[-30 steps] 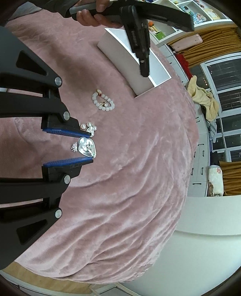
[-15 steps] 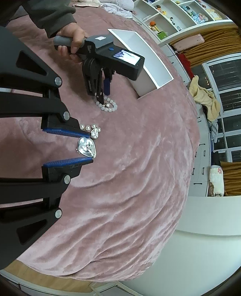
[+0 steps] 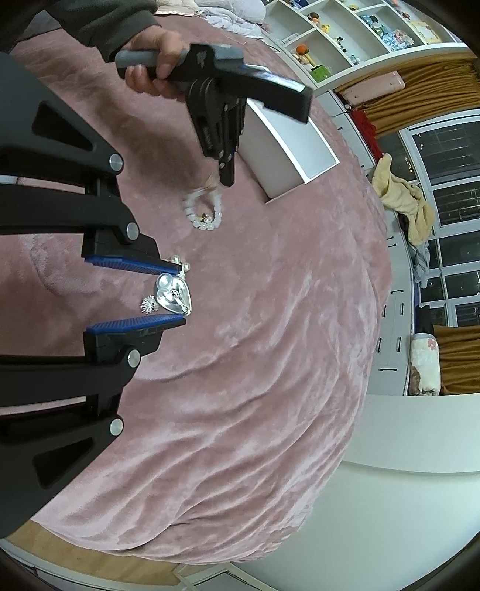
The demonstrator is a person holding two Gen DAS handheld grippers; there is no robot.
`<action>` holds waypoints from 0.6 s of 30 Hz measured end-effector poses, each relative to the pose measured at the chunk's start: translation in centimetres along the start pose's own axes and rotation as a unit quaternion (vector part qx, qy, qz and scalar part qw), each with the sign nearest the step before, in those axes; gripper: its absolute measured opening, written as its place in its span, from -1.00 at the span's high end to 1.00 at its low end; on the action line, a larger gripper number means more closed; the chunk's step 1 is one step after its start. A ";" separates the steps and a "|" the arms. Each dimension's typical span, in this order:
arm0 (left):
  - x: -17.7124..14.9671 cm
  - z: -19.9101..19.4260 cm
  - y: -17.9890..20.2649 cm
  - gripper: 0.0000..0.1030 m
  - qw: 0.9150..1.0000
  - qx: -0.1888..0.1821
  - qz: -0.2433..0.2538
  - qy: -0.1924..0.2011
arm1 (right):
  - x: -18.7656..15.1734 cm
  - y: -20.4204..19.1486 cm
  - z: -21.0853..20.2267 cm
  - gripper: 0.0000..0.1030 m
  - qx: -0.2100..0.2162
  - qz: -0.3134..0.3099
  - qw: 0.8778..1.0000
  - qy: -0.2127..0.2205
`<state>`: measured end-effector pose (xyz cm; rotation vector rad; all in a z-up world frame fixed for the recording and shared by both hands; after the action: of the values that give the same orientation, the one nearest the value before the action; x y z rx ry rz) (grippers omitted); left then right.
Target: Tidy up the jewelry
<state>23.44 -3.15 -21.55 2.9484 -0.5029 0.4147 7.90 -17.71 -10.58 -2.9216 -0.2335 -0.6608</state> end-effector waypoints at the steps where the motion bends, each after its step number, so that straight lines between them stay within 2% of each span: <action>1: 0.4 -0.6 -0.1 0.88 1.000 -0.001 0.001 0.007 | 0.2 0.0 -0.1 0.56 0.000 -0.001 1.000 0.002; 6: 1.2 -2.1 -0.2 0.83 1.000 -0.002 0.006 0.017 | 0.9 -0.3 -0.5 0.56 0.001 -0.003 1.000 0.008; 7: 1.0 -1.6 -0.3 0.36 1.000 -0.014 0.004 0.006 | 1.0 -0.5 -0.6 0.56 0.001 -0.004 1.000 0.008; 8: 1.0 -0.9 -0.4 -0.41 1.000 -0.020 -0.001 -0.001 | 1.0 -0.6 -0.6 0.56 0.002 -0.005 1.000 0.009; 9: 0.7 -0.2 -0.5 -0.67 1.000 -0.019 -0.005 -0.002 | 1.0 -0.7 -0.7 0.56 0.002 -0.006 1.000 0.010; 10: 0.3 1.1 -0.5 -0.71 1.000 -0.013 -0.007 -0.008 | 1.0 -0.9 -0.7 0.56 0.003 -0.006 1.000 0.010; 12: -0.4 3.7 -0.2 -0.44 0.999 0.000 -0.006 -0.041 | 0.9 -1.0 -0.8 0.56 0.001 -0.008 1.000 0.010; 13: -0.9 5.5 -0.2 -0.19 0.998 0.016 -0.005 -0.063 | 0.8 -1.0 -0.9 0.56 0.000 -0.009 1.000 0.009; 14: -1.3 6.9 -0.2 -0.12 0.996 0.028 -0.005 -0.079 | 0.8 -1.0 -0.9 0.56 -0.002 -0.009 1.000 0.008; 16: -1.5 7.3 -0.1 -0.05 0.997 0.031 -0.007 -0.070 | 0.6 -0.9 -1.0 0.56 -0.004 -0.007 1.000 0.009; 18: -1.4 6.6 0.1 0.56 0.998 0.009 -0.009 -0.067 | 0.5 -0.7 -1.2 0.56 -0.006 -0.005 1.000 0.009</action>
<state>23.76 -3.87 -28.23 3.0096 -0.4887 0.2210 7.69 -17.20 -9.20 -2.9259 -0.2421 -0.6929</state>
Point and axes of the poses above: each gripper's, at about its wrist camera, not at the fingertips, and z roughly the way its jaws point, y to its right, x to its top, the point moved 6 cm from there along z, roughly the way its jaws point, and after that the axes turned 13 degrees about -y, right-handed, at the moved point
